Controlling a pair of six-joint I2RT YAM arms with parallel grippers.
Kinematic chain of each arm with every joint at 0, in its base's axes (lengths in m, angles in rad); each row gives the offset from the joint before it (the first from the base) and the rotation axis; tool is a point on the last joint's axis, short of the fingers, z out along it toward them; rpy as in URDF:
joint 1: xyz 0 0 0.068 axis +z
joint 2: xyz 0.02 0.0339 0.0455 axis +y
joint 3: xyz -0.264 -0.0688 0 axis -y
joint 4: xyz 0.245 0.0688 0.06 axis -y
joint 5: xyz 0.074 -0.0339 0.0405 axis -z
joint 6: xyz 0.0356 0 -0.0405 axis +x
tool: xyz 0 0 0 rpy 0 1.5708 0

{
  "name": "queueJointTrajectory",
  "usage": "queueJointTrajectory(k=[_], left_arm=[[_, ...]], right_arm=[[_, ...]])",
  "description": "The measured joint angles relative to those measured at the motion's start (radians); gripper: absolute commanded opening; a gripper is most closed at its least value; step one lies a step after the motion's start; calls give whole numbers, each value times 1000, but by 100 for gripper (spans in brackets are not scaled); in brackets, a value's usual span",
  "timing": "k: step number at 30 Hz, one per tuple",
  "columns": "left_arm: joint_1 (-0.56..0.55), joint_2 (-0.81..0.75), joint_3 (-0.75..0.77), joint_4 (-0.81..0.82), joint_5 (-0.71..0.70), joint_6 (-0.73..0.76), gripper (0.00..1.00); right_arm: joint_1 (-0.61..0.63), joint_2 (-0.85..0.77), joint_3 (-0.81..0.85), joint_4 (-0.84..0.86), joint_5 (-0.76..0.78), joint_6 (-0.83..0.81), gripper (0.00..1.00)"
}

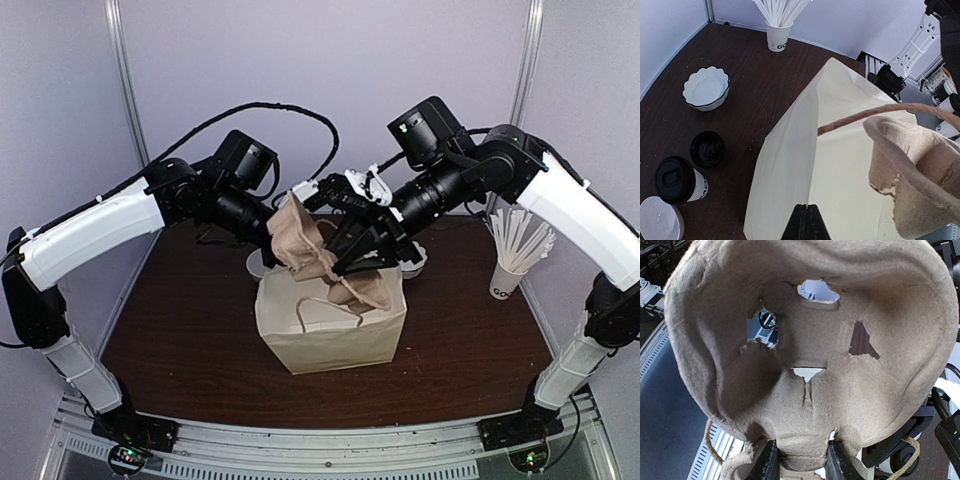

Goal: Pack the takeout coffee

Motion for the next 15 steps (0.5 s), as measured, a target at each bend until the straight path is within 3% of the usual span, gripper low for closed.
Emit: queueJointTrajectory(k=[3,10,15], left_arm=[[0,0,0,0,8,0,2],[1,0,0,2,7,2,34],[3,-1,-1,4,-24,-3,42]], right_arm=[[0,0,0,1,21,-3,29],[0,-24,-78,47,78,-2,28],[-1,-32,-178,77,142,4,28]])
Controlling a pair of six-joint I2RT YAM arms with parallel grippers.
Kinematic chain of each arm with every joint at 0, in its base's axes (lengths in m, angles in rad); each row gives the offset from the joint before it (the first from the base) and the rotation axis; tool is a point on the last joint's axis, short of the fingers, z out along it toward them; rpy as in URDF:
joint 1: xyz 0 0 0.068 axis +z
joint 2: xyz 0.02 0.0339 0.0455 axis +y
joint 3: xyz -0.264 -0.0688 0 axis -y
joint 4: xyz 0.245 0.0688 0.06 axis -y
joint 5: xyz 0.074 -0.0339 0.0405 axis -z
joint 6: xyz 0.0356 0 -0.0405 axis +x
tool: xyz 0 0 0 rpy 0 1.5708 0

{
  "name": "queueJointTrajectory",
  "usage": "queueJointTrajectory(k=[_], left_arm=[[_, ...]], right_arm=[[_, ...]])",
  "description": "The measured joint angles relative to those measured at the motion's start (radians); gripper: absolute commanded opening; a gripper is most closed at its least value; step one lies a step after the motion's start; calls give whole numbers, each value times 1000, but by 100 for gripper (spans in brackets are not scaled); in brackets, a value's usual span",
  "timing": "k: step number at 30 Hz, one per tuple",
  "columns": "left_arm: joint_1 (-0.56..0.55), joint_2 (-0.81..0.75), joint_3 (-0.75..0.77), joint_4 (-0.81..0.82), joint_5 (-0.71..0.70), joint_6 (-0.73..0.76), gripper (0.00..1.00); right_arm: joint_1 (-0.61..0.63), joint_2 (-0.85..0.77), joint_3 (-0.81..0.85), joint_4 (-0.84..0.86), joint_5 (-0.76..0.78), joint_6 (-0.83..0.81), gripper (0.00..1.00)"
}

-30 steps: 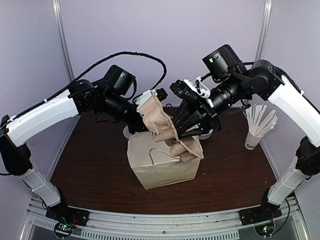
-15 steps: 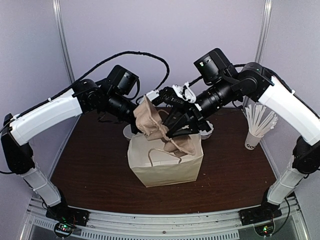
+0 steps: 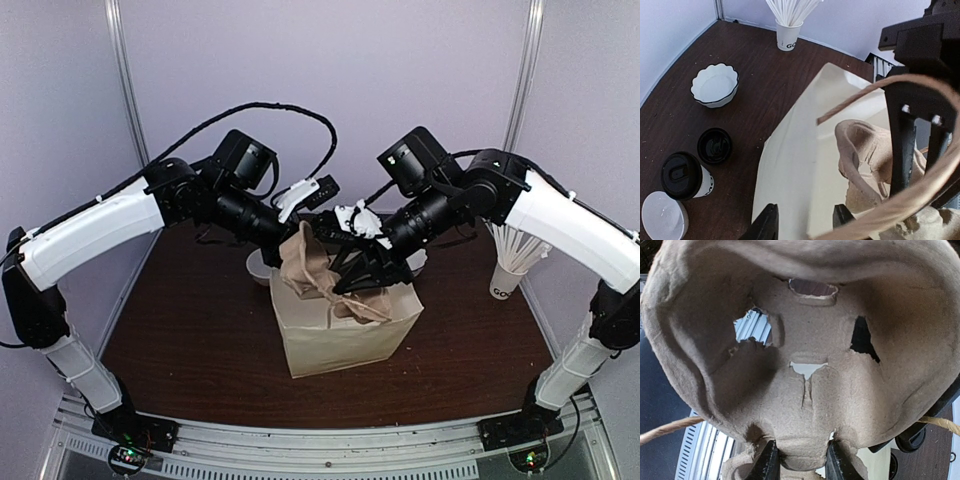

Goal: Pack the takeout coffee

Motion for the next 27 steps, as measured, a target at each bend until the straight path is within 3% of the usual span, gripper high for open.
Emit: queueJointTrajectory(k=[9,19,27], left_arm=[[29,-92,-80,31,-135,-17,58],[95,-259,-219,146,-338,-94,64],[103,-325,-294,203,-390,-103,64]], right_arm=[[-1,-13,-38,18,114,3,29],[-2,-4,-19,-70,237,-5,29],[-1,96,98,-203,306,-27,29]])
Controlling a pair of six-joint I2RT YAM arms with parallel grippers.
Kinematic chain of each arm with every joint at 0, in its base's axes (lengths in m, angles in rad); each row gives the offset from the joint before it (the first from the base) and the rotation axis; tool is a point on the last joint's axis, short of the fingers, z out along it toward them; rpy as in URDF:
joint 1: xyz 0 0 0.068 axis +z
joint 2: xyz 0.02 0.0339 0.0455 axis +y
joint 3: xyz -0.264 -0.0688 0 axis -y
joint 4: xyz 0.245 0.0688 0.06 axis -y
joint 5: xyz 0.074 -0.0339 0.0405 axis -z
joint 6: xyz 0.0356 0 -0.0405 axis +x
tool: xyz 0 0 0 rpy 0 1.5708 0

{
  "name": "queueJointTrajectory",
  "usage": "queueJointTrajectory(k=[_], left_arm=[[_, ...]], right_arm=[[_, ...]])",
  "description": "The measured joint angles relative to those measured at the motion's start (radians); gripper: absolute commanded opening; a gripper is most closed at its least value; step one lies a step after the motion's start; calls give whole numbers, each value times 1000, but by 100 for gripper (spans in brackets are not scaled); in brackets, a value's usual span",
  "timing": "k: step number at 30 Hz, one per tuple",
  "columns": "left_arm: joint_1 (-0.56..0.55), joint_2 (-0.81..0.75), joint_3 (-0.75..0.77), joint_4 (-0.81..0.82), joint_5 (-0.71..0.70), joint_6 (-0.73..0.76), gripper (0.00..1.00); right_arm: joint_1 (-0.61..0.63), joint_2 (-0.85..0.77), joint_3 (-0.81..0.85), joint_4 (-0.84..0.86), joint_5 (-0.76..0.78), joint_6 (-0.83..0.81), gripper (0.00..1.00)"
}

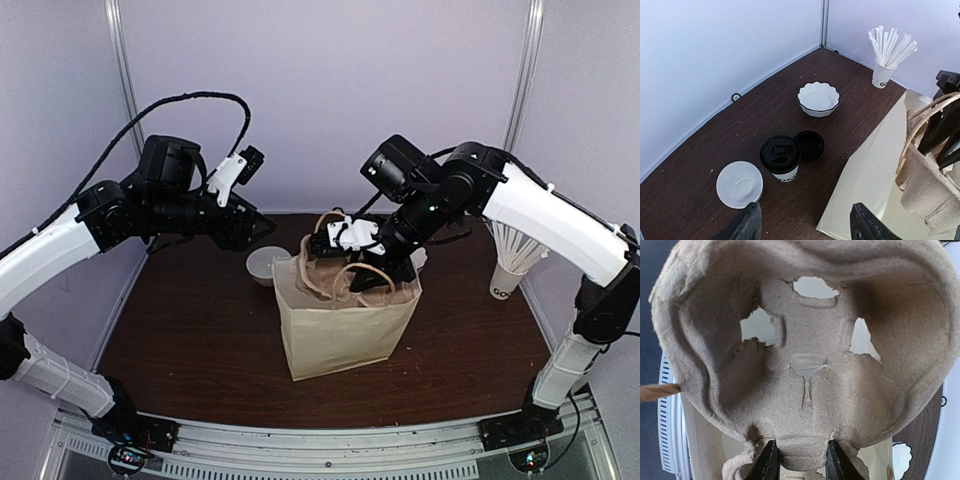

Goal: Pack the takeout coffee

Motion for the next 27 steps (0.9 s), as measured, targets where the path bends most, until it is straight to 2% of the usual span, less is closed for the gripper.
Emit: queueJointTrajectory(k=[14,27], left_arm=[[109,-103,-106,35,-71,-32,66],[111,-107,-134,44,-45,-42,66]], right_arm=[[49,154,151,-169,71,-50,30],[56,138,156,-148,200,25,34]])
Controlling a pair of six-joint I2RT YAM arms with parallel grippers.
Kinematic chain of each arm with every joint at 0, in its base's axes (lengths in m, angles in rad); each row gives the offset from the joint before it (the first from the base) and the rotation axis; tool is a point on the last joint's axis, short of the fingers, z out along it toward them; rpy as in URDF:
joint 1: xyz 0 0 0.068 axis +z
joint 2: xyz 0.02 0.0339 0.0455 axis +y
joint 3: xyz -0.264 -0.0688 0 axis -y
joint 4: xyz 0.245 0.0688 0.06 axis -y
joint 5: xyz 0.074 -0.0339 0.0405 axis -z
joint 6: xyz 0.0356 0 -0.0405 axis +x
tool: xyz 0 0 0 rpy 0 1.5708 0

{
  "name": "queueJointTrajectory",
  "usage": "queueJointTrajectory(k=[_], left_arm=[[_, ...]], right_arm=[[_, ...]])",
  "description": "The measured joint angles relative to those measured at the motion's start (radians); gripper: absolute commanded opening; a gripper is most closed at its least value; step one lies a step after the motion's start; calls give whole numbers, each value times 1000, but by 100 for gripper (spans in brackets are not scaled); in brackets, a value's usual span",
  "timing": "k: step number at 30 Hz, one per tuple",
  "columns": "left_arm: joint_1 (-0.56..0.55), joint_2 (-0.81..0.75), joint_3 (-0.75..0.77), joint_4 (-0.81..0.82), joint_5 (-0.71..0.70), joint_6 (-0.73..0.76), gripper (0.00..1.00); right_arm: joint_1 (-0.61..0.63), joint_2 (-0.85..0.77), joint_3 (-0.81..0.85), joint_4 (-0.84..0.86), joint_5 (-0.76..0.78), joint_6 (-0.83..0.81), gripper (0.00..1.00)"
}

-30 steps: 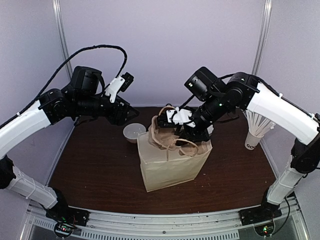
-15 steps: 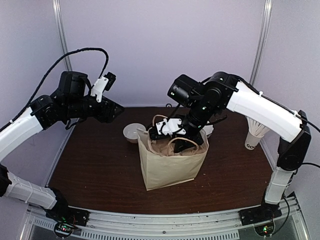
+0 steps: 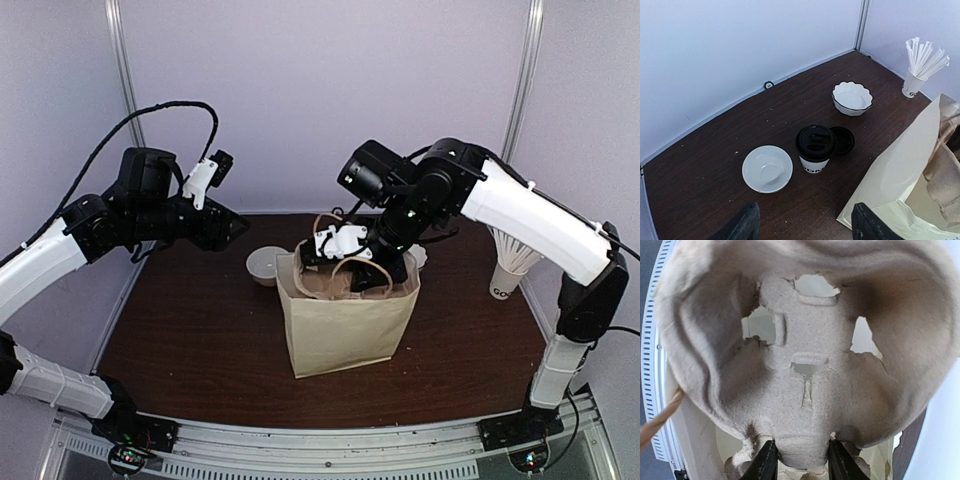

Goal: Pack the takeout coffee

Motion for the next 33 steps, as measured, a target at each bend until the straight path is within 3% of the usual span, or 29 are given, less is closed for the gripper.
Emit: queueJointTrajectory(k=[8,16,33], left_arm=[[0,54,20,0,254,-42,69],[-2,201,153,-12,452,-77,66],[-3,146,113,-25,347,-77,69]], right_arm=[[0,-92,0,8,35,51,34],[0,-97,-14,-8,35,45,34],[0,-33,-37,-98,21,10,33]])
